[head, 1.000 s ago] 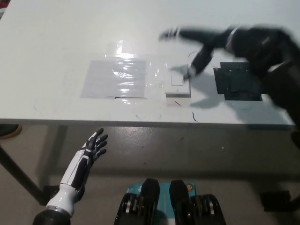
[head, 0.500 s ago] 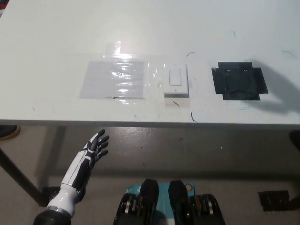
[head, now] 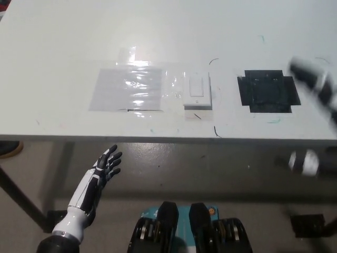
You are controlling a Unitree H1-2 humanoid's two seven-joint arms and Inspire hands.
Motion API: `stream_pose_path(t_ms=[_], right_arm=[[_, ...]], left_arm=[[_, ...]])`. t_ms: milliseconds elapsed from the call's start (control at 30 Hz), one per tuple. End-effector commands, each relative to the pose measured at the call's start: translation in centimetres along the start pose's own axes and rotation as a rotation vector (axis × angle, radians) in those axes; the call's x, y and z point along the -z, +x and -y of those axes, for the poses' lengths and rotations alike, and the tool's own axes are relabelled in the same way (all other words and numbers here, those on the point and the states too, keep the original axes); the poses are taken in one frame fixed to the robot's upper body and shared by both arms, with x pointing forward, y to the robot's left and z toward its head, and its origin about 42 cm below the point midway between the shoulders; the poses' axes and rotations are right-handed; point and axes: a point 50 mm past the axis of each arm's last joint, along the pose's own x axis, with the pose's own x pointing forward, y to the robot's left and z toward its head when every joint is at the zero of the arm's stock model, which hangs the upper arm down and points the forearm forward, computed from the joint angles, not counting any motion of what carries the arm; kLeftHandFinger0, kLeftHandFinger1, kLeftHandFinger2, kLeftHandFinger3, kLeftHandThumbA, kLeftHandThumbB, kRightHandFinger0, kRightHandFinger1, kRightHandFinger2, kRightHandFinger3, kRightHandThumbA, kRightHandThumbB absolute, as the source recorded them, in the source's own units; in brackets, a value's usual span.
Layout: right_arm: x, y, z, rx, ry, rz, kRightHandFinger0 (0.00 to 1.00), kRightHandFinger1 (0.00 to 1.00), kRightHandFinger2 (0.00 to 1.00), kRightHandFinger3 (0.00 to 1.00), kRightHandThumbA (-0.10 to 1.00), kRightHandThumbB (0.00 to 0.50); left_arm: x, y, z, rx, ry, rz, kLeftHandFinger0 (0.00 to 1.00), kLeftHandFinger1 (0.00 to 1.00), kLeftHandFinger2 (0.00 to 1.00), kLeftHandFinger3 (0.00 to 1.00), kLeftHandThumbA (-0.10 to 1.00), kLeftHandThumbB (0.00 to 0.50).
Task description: A white switch is kept at the centre of the table close to the robot and the robot uses its right hand to press it to turn it on
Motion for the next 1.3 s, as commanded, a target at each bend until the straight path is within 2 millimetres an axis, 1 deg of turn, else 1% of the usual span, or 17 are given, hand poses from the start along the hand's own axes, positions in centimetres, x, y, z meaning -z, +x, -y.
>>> stream_pose_path(t_ms=[0, 33, 100, 133, 233, 267, 333, 367, 467, 500, 600, 633, 767, 800, 867, 967, 1267], right_arm=[[1.8, -1.7, -2.9, 0.188, 0.174, 0.189, 1.00, 1.00, 1.00, 1.00, 1.00, 0.143], [3.1, -1.7, -3.4, 0.202, 0.189, 0.152, 1.00, 1.00, 1.00, 1.00, 1.00, 0.103], [5.8, -1.7, -4.5, 0.256, 0.242, 0.076, 1.00, 1.00, 1.00, 1.00, 0.96, 0.065], [6.2, -1.7, -4.7, 0.263, 0.250, 0.068, 1.00, 1.00, 1.00, 1.00, 0.96, 0.064], [9.8, -1.9, -6.1, 0.294, 0.310, -0.054, 1.00, 1.00, 1.00, 1.00, 0.90, 0.032], [11.1, -2.1, -6.7, 0.293, 0.329, -0.085, 1.00, 1.00, 1.00, 1.00, 0.87, 0.011], [12.3, -2.5, -7.2, 0.292, 0.316, -0.125, 1.00, 1.00, 1.00, 1.00, 0.87, 0.002], [13.4, -2.8, -7.7, 0.297, 0.319, -0.155, 1.00, 1.00, 1.00, 1.00, 0.90, 0.000], [14.7, -3.1, -8.3, 0.308, 0.321, -0.192, 1.00, 1.00, 1.00, 1.00, 0.90, 0.000], [15.4, -3.3, -8.5, 0.307, 0.320, -0.212, 1.00, 1.00, 1.00, 1.00, 0.90, 0.000], [16.0, -3.5, -8.6, 0.299, 0.320, -0.227, 1.00, 1.00, 1.00, 1.00, 0.87, 0.000], [16.1, -4.0, -8.4, 0.294, 0.314, -0.232, 1.00, 1.00, 1.00, 1.00, 0.86, 0.000], [16.4, -4.1, -8.4, 0.285, 0.296, -0.240, 1.00, 1.00, 1.00, 1.00, 0.85, 0.000], [16.5, -4.5, -8.6, 0.280, 0.293, -0.249, 1.00, 1.00, 1.00, 1.00, 0.85, 0.000], [16.4, -4.5, -8.6, 0.280, 0.288, -0.249, 1.00, 1.00, 1.00, 1.00, 0.84, 0.001], [16.4, -4.6, -8.8, 0.281, 0.291, -0.254, 1.00, 1.00, 1.00, 1.00, 0.81, 0.001], [16.1, -4.8, -9.3, 0.248, 0.256, -0.279, 1.00, 1.00, 1.00, 1.00, 0.78, 0.054]], left_arm=[[-2.1, 1.0, -0.5, -0.001, -0.011, 0.103, 1.00, 1.00, 1.00, 1.00, 1.00, 0.000], [-2.2, 1.0, -0.5, -0.004, -0.006, 0.104, 1.00, 1.00, 1.00, 1.00, 1.00, 0.000], [-2.3, 1.0, -0.5, 0.000, -0.002, 0.108, 1.00, 1.00, 1.00, 1.00, 1.00, 0.000], [-2.3, 1.0, -0.5, 0.001, -0.002, 0.109, 1.00, 1.00, 1.00, 1.00, 1.00, 0.000], [-2.6, 1.3, -0.7, 0.005, 0.003, 0.116, 1.00, 1.00, 1.00, 1.00, 1.00, 0.012], [-2.6, 1.3, -0.8, 0.009, 0.005, 0.119, 1.00, 1.00, 1.00, 1.00, 1.00, 0.015], [-2.6, 1.4, -0.7, 0.012, 0.008, 0.121, 1.00, 1.00, 1.00, 1.00, 1.00, 0.009], [-2.7, 1.4, -0.7, 0.014, 0.011, 0.115, 1.00, 1.00, 1.00, 1.00, 1.00, 0.009], [-2.7, 1.5, -0.6, 0.015, 0.015, 0.116, 1.00, 1.00, 1.00, 1.00, 1.00, 0.011], [-2.7, 1.6, -0.7, 0.022, 0.012, 0.123, 1.00, 1.00, 1.00, 1.00, 1.00, 0.020], [-2.7, 1.7, -0.7, 0.016, 0.011, 0.125, 1.00, 1.00, 1.00, 1.00, 1.00, 0.027], [-2.5, 1.6, -0.4, 0.017, 0.006, 0.119, 1.00, 1.00, 1.00, 1.00, 1.00, 0.035], [-2.3, 1.2, -0.4, 0.003, 0.002, 0.113, 1.00, 1.00, 1.00, 1.00, 1.00, 0.009], [-2.0, 0.8, -0.3, 0.001, 0.000, 0.105, 1.00, 1.00, 1.00, 1.00, 1.00, 0.008], [-1.9, 0.7, -0.3, -0.006, -0.006, 0.099, 1.00, 1.00, 1.00, 1.00, 1.00, 0.022], [-1.7, 0.6, -0.5, 0.001, -0.001, 0.099, 1.00, 1.00, 1.00, 1.00, 1.00, 0.007], [-1.3, 0.3, -0.5, 0.003, -0.001, 0.088, 1.00, 1.00, 1.00, 1.00, 1.00, 0.008]])
